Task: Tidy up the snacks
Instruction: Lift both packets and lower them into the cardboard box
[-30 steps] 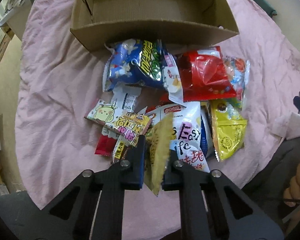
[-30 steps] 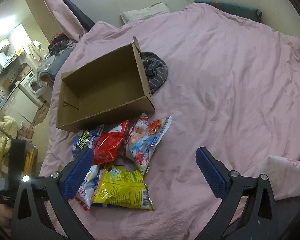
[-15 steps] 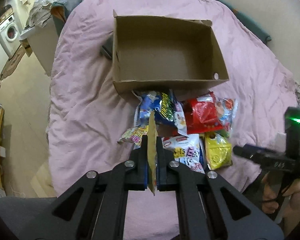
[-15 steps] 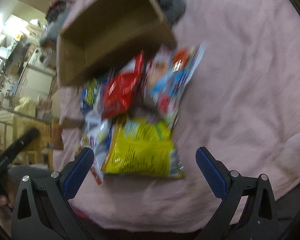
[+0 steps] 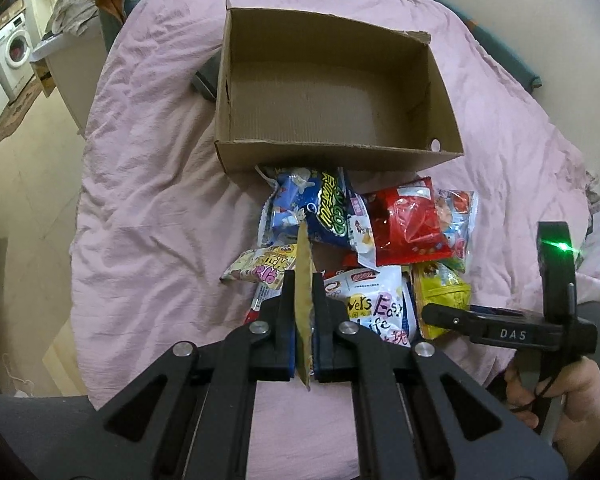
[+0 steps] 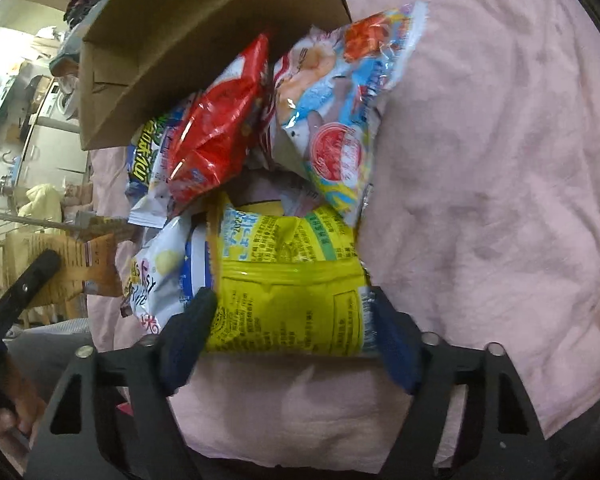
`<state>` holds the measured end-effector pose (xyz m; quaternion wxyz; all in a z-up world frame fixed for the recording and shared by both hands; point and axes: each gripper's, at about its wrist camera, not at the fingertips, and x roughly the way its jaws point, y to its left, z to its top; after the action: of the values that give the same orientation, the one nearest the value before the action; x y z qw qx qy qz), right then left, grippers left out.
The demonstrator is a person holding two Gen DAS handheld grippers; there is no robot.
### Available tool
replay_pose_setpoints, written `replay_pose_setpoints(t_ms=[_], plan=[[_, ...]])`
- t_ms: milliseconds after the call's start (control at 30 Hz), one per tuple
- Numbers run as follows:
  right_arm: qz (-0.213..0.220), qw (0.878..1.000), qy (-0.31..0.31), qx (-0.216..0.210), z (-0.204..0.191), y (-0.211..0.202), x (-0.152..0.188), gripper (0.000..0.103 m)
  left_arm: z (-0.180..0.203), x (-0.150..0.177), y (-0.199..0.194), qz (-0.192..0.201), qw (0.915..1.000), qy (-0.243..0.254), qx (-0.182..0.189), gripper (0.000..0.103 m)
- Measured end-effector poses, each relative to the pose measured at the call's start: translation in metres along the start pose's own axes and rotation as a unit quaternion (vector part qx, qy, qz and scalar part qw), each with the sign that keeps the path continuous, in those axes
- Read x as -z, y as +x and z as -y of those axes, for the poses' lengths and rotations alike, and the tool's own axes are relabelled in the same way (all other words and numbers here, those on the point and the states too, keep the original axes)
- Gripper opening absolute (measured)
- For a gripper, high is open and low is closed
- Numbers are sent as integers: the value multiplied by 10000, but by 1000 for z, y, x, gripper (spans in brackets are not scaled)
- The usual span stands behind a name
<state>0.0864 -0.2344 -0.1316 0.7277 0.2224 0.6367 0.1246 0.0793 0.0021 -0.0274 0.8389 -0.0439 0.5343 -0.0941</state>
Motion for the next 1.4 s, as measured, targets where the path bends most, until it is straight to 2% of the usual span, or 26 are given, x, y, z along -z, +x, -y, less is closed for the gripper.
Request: replay_pose_setpoints(t_ms=[133,433,733,1067,1300,1400], plan=[[181,9998,-103,21,-2,-16,12,75,0,1,-3,78,10000,-4,-21,3],[201,9994,-264,-60,-22,-44,35,75,-3,3,-9,218,9997,31,-133,3],[807,9948,-616,-106,-42,-100,37,75,-3,3,-19,356,9987,39,-375,3],[1347,9845,-1124,-56,-79,-128,15,75,4,-14,-60,704,9972,-26,-270,3],[1558,9793,-1292,-19,-86,-129,-19,75,2,-57,-78,1125,9933,-78,-260,3],[1598,9785,-1305,3,-86,-126,-31,75,2,-75,-77,1151,9932,-83,-132,3]])
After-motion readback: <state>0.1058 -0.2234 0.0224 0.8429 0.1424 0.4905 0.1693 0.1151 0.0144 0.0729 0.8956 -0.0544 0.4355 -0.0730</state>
